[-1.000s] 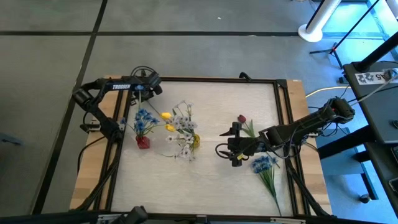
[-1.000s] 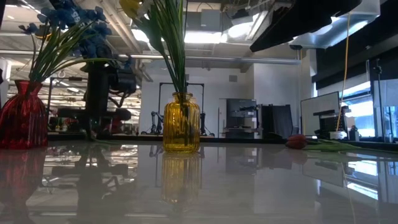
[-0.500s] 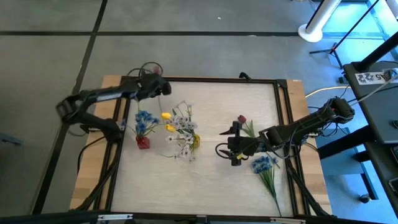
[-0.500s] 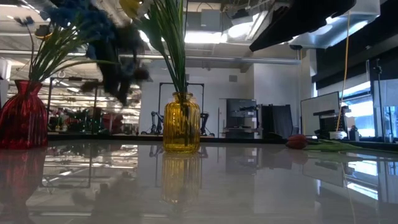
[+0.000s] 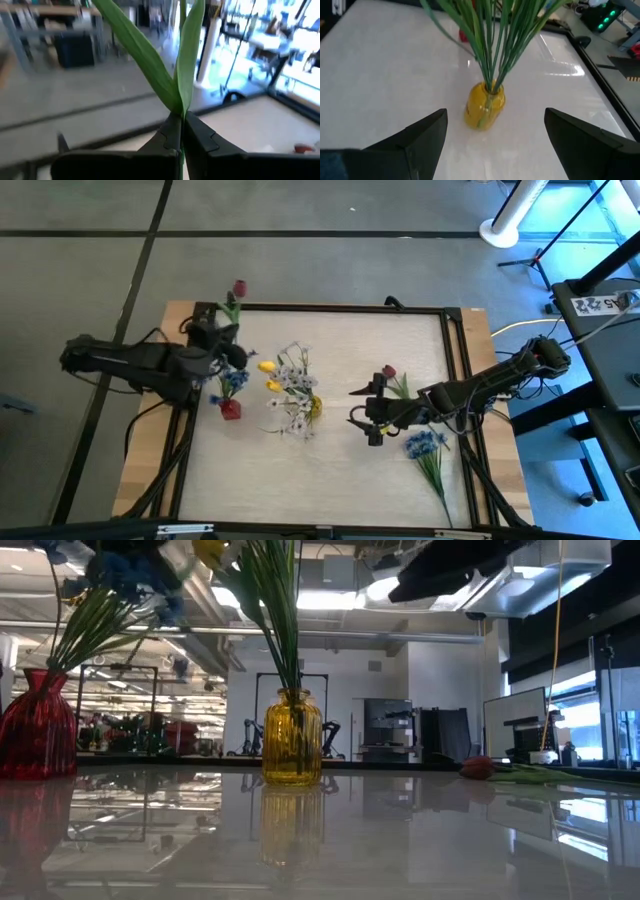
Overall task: Sort flowers into vase by color
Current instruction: Put the top dark red tulip into the red flower vase
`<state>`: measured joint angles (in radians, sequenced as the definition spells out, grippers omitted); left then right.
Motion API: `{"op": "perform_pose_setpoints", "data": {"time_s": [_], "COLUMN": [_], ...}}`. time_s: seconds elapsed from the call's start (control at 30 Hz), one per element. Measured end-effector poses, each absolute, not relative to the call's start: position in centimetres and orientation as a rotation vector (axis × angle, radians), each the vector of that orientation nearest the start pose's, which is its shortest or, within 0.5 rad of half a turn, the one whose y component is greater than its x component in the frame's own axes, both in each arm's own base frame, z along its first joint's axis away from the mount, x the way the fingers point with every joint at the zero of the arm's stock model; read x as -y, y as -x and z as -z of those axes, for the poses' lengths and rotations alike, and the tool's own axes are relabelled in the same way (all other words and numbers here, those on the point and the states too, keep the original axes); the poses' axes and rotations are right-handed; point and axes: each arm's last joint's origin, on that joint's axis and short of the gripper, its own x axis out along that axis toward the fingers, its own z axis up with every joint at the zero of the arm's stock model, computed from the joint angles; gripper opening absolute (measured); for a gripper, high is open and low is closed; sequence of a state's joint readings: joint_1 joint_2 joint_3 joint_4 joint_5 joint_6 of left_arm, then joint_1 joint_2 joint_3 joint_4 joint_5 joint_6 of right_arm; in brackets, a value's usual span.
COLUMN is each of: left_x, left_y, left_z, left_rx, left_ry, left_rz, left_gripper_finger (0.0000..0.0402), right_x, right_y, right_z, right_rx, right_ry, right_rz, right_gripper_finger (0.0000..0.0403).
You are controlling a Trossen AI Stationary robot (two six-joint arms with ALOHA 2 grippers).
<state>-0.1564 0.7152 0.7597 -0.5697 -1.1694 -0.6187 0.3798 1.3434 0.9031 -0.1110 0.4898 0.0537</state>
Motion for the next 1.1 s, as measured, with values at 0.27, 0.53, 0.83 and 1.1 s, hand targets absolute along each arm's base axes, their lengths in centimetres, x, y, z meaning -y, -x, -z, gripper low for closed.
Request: {"op": "perform_pose_setpoints", "data": {"time_s": [0.27,0.53,0.83,1.1], "left_x": [0.5,1.3,0.8,2.9], "left_y": [-10.2,-8.7,-5.9,-7.2], "left_z": [-32.9,-36.0,-41.0,-40.2], "left_rx": [0.033,0.007,0.058,0.047], "left_ry": [0.134,0.083,-0.005,-0.042], "left_rz": [-1.109,-0.769,-0.525,0.030], "left_gripper_finger": [0.0000,0.0000,0.0000,0.0000], "right_x": [-9.4,-9.4,-9.4,-9.3], "right_y": [-27.4,-27.4,-27.4,-27.5], "right_z": [-26.7,-26.6,-26.6,-26.9], "right_rx": [-0.436,-0.442,-0.447,-0.407], "right_ry": [0.157,0.156,0.141,0.141], "right_rz": [0.146,0.155,0.139,0.208], "right_gripper_finger": [0.0331,0.0331,0.0331,0.0331]}}
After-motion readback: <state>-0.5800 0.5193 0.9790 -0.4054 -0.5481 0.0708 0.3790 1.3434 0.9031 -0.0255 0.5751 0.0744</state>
